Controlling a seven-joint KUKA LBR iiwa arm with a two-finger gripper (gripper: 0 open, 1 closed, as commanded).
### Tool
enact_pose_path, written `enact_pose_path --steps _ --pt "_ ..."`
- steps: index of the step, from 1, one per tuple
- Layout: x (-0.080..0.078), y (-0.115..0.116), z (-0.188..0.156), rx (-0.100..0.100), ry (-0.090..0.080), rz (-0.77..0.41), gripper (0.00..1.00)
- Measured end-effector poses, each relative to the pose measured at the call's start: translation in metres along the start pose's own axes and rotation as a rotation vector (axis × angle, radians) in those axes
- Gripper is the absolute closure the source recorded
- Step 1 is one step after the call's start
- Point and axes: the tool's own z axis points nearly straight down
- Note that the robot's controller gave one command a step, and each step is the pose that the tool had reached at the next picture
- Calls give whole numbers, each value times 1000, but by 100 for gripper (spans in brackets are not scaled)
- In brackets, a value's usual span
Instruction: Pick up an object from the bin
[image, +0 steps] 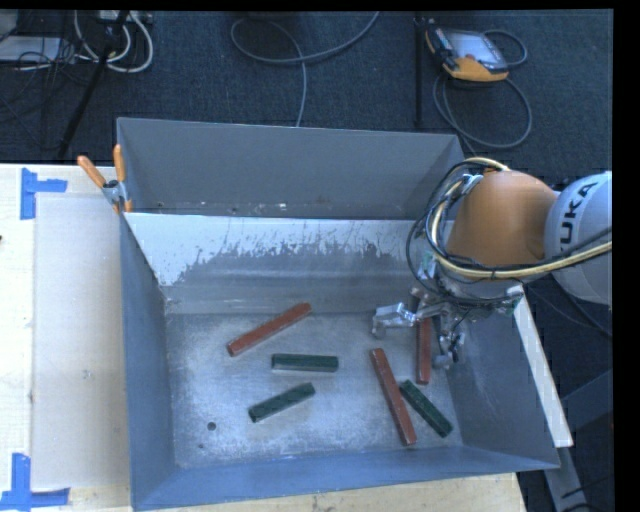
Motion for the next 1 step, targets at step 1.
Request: enact_pose_path --steps 1 --pt "0 0 0 -1 0 1 100"
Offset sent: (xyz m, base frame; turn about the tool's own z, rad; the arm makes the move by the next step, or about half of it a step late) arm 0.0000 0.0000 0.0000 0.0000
